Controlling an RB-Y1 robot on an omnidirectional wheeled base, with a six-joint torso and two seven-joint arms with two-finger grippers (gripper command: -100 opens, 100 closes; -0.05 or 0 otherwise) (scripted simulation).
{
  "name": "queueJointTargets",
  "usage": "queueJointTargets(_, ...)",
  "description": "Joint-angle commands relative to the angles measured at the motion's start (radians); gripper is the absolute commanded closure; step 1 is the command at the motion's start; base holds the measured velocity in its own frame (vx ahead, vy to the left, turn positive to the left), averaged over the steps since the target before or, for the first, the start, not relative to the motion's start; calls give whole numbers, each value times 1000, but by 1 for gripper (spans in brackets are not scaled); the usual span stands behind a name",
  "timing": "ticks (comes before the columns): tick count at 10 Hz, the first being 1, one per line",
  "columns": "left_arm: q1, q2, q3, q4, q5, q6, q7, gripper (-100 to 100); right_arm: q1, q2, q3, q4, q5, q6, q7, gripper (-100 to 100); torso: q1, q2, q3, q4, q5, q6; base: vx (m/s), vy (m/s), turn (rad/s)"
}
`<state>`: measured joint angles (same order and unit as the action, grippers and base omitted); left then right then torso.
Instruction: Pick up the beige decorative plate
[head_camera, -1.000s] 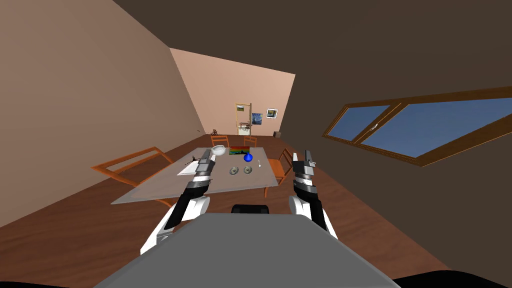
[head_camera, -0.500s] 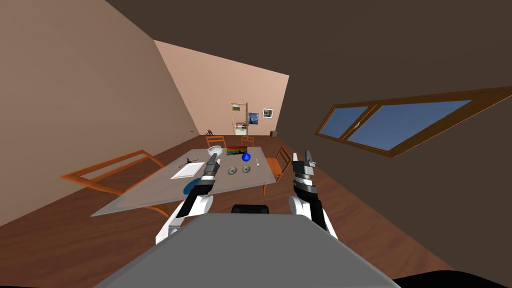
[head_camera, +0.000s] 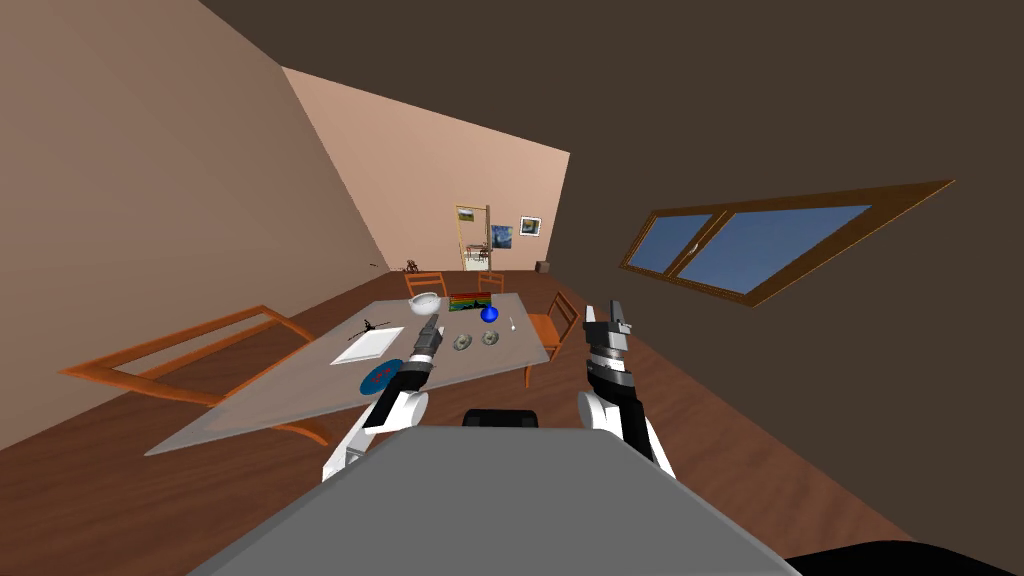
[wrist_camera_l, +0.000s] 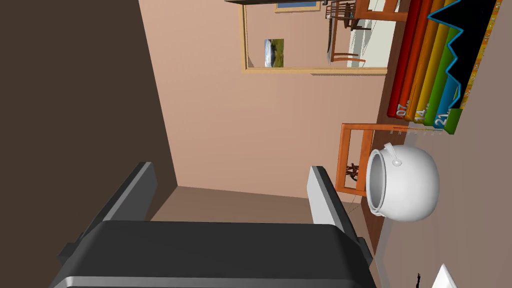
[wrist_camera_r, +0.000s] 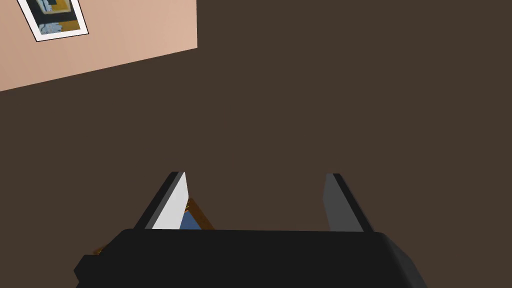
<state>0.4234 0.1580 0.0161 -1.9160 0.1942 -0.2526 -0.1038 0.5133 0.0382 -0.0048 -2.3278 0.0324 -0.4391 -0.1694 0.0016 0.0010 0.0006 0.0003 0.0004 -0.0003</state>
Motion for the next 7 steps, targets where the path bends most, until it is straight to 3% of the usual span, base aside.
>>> queueJointTargets(1, -27, -3, -5, 50, 16, 35, 2, -100, 0, 0, 0, 0, 0, 0, 0, 0, 0, 0, 0, 0, 0, 0, -30, 18, -136)
queueJointTargets(7, -85, 5, -11, 203, 65, 109, 19, -100, 0, 0, 0, 0, 0, 0, 0, 0, 0, 0, 0, 0, 0, 0, -23, 23, -115)
